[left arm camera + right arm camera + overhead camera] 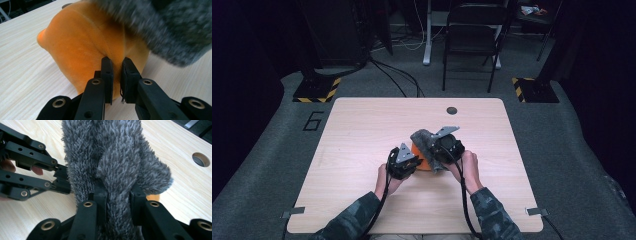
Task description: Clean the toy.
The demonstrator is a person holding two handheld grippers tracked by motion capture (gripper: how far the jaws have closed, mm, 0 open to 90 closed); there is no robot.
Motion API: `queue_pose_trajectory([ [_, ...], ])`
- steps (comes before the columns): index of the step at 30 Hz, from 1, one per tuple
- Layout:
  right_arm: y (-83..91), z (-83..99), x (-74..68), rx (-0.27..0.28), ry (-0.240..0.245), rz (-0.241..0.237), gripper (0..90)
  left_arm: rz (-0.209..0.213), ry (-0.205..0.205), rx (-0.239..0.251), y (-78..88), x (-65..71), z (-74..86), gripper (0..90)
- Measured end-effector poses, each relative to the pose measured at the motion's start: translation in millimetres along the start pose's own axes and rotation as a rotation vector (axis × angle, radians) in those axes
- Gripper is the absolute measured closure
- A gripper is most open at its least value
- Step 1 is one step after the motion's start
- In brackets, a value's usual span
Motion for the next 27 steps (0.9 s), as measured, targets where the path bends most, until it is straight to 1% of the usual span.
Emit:
queue_pose_trajectory([
  [1,-3.6,-0.1,-1.2,-0.002,0.024,0.009,72.9,0.002,0.001,-0.002,-0.6,-0.7,0.4,81.7],
  [2,-7.5,0.6,-3.0,-0.017,0.033,0.023,72.9,-0.005,0.0,-0.004,-1.4,-1.7,0.9,81.6],
  [3,-11.4,1.9,-3.8,-0.027,0.043,0.036,72.9,-0.003,0.001,-0.012,-2.0,-2.6,1.8,81.5],
  [4,-14.5,3.1,-2.8,-0.027,0.067,0.047,72.9,-0.008,0.002,-0.009,-3.0,-3.9,2.7,81.4],
  [5,-16.1,3.7,-2.4,-0.033,0.069,0.051,72.9,-0.001,0.008,-0.014,-3.2,-5.1,3.3,81.4],
  [6,-16.5,4.3,-2.3,-0.037,0.056,0.052,72.9,-0.003,0.006,-0.018,-3.0,-5.9,3.6,81.4],
  [7,-16.3,4.6,-1.5,-0.041,0.062,0.059,72.9,-0.006,0.007,-0.017,-3.1,-6.3,3.9,81.3],
  [8,-16.5,5.3,-1.0,-0.042,0.064,0.075,72.9,-0.001,0.006,-0.022,-3.0,-7.4,4.0,81.3],
  [9,-16.1,6.3,0.6,-0.053,0.066,0.079,72.9,0.0,0.006,-0.021,-3.4,-8.2,4.2,81.3],
  [10,-16.5,7.8,2.5,-0.05,0.052,0.078,72.9,-0.001,0.006,-0.026,-3.5,-9.0,4.4,81.2],
  [11,-16.5,8.9,5.6,-0.056,0.052,0.07,72.9,-0.001,0.005,-0.024,-4.1,-9.7,4.7,81.2],
  [13,-17.5,11.9,10.7,-0.062,0.032,0.075,72.9,0.0,0.01,-0.024,-4.5,-10.8,5.3,81.0],
  [14,-17.5,13.5,13.7,-0.072,0.021,0.068,72.9,0.008,0.013,-0.028,-4.3,-11.6,5.4,80.8],
  [15,-18.2,15.3,17.3,-0.068,0.019,0.065,72.8,0.009,0.011,-0.027,-4.4,-11.8,5.6,80.7],
  [16,-17.5,17.3,18.9,-0.088,-0.009,0.063,72.8,0.011,0.016,-0.027,-4.5,-11.4,5.8,80.6],
  [17,-16.9,19.0,21.3,-0.103,-0.022,0.063,72.8,0.011,0.016,-0.027,-4.5,-11.3,5.9,80.5],
  [18,-17.8,20.9,24.8,-0.1,-0.016,0.068,72.8,0.012,0.014,-0.028,-4.5,-11.3,5.8,80.4],
  [20,-18.3,25.3,28.9,-0.126,-0.056,0.066,72.8,0.014,0.01,-0.03,-4.8,-11.3,5.6,80.2],
  [21,-20.3,27.2,33.9,-0.109,-0.044,0.062,72.8,0.01,0.008,-0.024,-5.5,-11.2,5.8,80.2],
  [25,-24.9,35.3,44.9,-0.13,-0.092,0.06,72.8,0.018,0.006,-0.03,-5.2,-12.1,5.8,80.1],
  [27,-27.6,39.5,50.5,-0.134,-0.124,0.049,72.8,0.012,0.005,-0.027,-5.3,-11.5,5.9,80.1],
])
Point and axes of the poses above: each handheld gripper's, and its own axes: y roughly backward along the jaws, z roughly out of its underside, x roughly to its right, the point moved 1 cm from there along -y, roughly forward along the jaws, and after that the axes turned 3 degrees about y, right-handed, at the moved point
